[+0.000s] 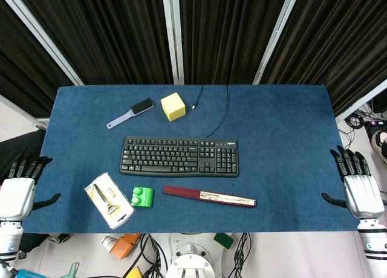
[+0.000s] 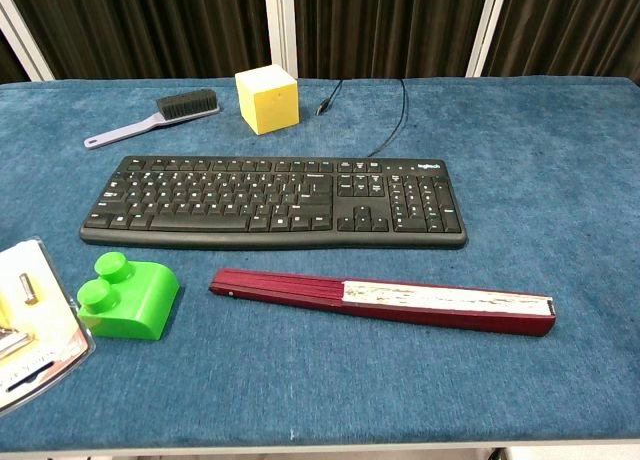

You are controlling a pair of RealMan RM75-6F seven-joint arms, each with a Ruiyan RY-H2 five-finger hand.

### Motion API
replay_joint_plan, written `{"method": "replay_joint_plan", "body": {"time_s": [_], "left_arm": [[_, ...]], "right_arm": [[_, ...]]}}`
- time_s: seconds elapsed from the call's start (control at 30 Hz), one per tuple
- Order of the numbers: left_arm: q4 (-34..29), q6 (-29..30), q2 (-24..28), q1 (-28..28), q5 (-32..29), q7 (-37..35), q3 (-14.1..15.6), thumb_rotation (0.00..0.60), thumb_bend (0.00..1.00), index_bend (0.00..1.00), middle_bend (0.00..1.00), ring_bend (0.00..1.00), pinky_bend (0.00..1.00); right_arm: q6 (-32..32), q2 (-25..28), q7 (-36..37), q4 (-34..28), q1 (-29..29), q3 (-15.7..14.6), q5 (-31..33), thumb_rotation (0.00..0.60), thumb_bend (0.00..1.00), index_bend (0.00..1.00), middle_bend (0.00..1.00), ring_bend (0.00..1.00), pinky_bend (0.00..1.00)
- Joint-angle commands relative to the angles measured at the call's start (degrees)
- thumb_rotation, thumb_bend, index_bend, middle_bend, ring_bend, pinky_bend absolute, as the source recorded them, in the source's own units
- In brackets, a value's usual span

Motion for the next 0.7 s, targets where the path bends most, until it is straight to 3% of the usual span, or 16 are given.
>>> {"method": "replay_joint_plan", "body": {"time_s": [0.03, 0.27, 0.47, 0.57, 0.63, 0.7], "left_arm": [[0.19, -0.13, -0.05, -0.03, -0.08, -0.17, -0.02, 0.600, 0.03, 0.18, 0.16, 0.07, 0.00], [0.72, -0.18, -0.22, -0.24, 0.53, -0.49, 0.04, 0.600, 0.03, 0.18, 0.16, 0.07, 0.00], [0.98, -0.12, -0.37, -0.68, 1.50, -0.60, 0.01, 0.600, 0.03, 0.18, 0.16, 0.07, 0.00], [1.10, -0.07, -0.37, -0.69, 1.72, -0.63, 0.10, 0.600, 0.03, 0.18, 0.16, 0.07, 0.00], [1.17, 0.00, -0.41, -0.61, 1.67, -0.63, 0.13, 0.600, 0.03, 0.18, 0.16, 0.07, 0.00], [1.24, 0.08, -0.50, -0.52, 1.60, -0.64, 0.16, 0.600, 0.03, 0.18, 0.16, 0.07, 0.00]], "right_arm": [[-0.30, -0.09, -0.12, -0.15, 0.13, -0.03, 0.11, 0.600, 0.10, 0.00, 0.00, 0.00, 0.00], [-2.61, -0.07, -1.88, -1.61, 2.14, 1.44, 1.56, 0.600, 0.10, 0.00, 0.00, 0.00, 0.01], [-10.67, 0.27, -5.95, -5.17, 8.42, 3.84, 3.40, 0.600, 0.10, 0.00, 0.11, 0.04, 0.14], [-16.96, -0.27, -8.87, -7.02, 13.09, 5.38, 5.67, 0.600, 0.14, 0.00, 0.23, 0.19, 0.28], [-21.27, -0.95, -10.69, -7.63, 16.27, 6.28, 7.53, 0.600, 0.22, 0.00, 0.33, 0.34, 0.40], [-26.78, -2.11, -12.28, -7.86, 20.16, 7.29, 10.68, 0.600, 0.35, 0.03, 0.49, 0.56, 0.58]]}}
